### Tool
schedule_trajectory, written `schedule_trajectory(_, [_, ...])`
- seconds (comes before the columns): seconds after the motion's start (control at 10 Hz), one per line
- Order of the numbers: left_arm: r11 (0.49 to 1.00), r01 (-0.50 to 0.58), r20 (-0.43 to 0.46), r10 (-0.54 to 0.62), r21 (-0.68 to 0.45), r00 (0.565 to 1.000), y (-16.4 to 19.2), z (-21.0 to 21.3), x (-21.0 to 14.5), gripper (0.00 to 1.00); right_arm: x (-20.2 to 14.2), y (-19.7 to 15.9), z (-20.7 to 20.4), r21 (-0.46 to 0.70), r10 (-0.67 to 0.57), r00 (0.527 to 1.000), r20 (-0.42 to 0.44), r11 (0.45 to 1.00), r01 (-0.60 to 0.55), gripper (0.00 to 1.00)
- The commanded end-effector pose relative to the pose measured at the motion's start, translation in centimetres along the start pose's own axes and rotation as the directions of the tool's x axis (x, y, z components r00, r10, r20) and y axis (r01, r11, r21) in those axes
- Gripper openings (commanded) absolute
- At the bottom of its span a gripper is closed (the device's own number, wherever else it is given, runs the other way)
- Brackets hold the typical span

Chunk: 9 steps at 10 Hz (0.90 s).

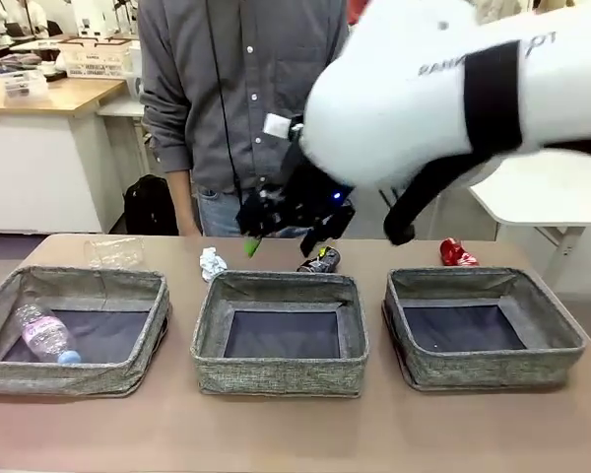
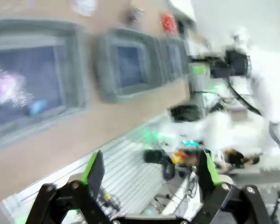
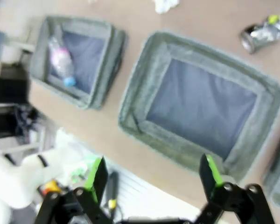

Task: Sort the waste into the appropriate baskets.
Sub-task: Place the picked waste into the Fabric basket indicated by the person.

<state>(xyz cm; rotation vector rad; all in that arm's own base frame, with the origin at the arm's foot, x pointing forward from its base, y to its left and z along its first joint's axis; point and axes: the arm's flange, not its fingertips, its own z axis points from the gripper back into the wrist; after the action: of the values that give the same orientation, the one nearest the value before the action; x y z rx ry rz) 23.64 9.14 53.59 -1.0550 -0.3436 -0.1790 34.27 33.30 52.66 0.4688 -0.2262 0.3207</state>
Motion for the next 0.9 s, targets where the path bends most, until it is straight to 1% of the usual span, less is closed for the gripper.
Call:
schedule_trajectory(0.0, [0.986,-0.025,-0.075,0.013,-0.164,0.997,-2.0,-6.5,2.3,1.0,-1.9,-6.2,5.8,0.247,-0.167,0.971,-0.17,0.947,0.206,1.0])
schedule_trajectory(0.1, [0.98,-0.073,-0.092,0.057,-0.186,0.994,-2.6,-8.7,2.9,1.0,-3.3,-9.4,8.3,0.452,-0.171,0.966,-0.195,0.858,0.243,1.0])
schedule_trajectory(0.2, [0.98,-0.123,-0.067,0.114,-0.159,0.991,-2.5,-10.2,3.2,1.0,-5.1,-12.7,10.9,0.623,-0.212,0.968,-0.132,0.742,0.248,1.0])
schedule_trajectory(0.3, [0.967,-0.173,-0.032,0.17,-0.188,0.985,-2.5,-11.3,3.4,1.0,-7.5,-15.7,12.6,0.709,-0.281,0.956,-0.088,0.656,0.258,1.0])
schedule_trajectory(0.4, [0.943,-0.218,-0.03,0.217,-0.25,0.976,-2.5,-12.0,3.6,1.0,-10.0,-18.1,13.2,0.752,-0.371,0.927,-0.057,0.595,0.284,1.0])
schedule_trajectory(0.5, [0.914,-0.249,-0.025,0.255,-0.321,0.967,-2.5,-12.7,3.6,1.0,-12.5,-19.6,12.2,0.751,-0.439,0.897,-0.054,0.574,0.326,1.0])
schedule_trajectory(0.6, [0.901,-0.258,-0.012,0.271,-0.349,0.963,-2.4,-13.2,3.5,1.0,-14.0,-20.4,11.1,0.752,-0.481,0.875,-0.047,0.56,0.348,1.0])
schedule_trajectory(0.7, [0.878,-0.282,-0.041,0.29,-0.387,0.956,-2.4,-13.3,3.4,1.0,-14.9,-20.6,10.2,0.746,-0.483,0.876,-0.007,0.581,0.326,1.0])
schedule_trajectory(0.8, [0.903,-0.302,-0.082,0.291,-0.307,0.953,-1.9,-13.5,3.4,1.0,-14.6,-19.9,9.5,0.709,-0.496,0.865,0.077,0.637,0.302,1.0])
